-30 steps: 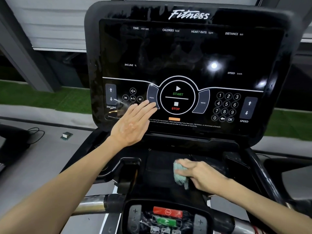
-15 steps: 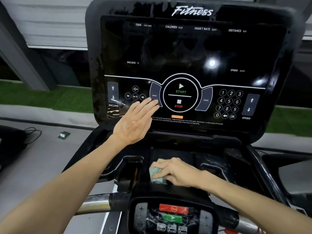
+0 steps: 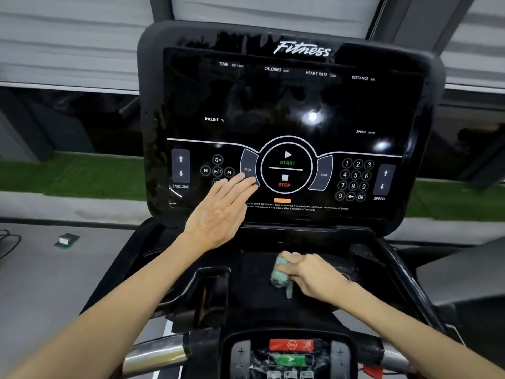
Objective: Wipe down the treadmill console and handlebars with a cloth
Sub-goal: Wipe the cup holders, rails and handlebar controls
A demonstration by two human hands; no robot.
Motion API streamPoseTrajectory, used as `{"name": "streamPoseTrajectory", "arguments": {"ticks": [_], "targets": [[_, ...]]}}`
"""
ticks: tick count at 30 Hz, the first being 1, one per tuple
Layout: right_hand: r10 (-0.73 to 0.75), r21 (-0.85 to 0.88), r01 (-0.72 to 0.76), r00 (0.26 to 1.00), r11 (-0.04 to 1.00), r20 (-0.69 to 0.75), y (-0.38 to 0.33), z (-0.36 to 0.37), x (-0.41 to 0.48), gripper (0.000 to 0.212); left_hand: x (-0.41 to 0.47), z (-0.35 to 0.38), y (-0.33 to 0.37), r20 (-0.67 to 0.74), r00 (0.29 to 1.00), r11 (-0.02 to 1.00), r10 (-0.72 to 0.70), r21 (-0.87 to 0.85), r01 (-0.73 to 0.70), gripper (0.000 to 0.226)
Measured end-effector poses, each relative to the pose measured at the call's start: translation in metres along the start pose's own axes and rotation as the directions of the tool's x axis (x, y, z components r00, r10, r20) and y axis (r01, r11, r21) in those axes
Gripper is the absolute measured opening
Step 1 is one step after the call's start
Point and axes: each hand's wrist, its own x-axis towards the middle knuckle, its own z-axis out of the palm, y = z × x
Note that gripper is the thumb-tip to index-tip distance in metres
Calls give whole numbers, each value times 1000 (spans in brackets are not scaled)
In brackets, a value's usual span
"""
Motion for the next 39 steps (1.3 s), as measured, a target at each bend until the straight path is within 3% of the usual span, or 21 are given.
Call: {"name": "streamPoseTrajectory", "arguments": {"ticks": [4,9,12,14,18,21,24,28,34,39], "targets": [[-31,144,43,996,989,-82,-32,6,47,40,0,-3,0,16,1000,1000,17,-13,-17,47],[-143,334,131,990,933,11,-35,5,41,38,3,-5,0,33,999,998,-8,-64,10,47],[-139,303,117,989,946,52,-16,-5,19,34,4,-6,5,25,999,993,-27,-111,30,46],[-98,194,90,995,977,32,-2,-9,3,40,7,-6,16,5,1000,987,-9,-163,9,45],[-55,-50,48,988,998,-142,11,-6,-20,42,27,2,58,11,995,984,104,-147,-101,48],[-63,-60,47,951,997,-302,17,-7,-33,52,59,8,89,9,994,985,108,-137,-106,53],[-28,-83,3,953,997,-302,35,-8,-53,59,94,14,114,-1,991,984,136,-113,-135,54],[79,39,-71,963,997,-256,78,-5,-73,44,119,26,141,10,992,989,122,-82,-121,53],[27,126,-4,983,992,-181,99,15,-76,48,118,45,152,32,996,996,86,-18,-85,51],[-77,208,120,976,971,-204,78,14,-43,46,118,47,152,37,997,998,63,-16,-62,49]]}}
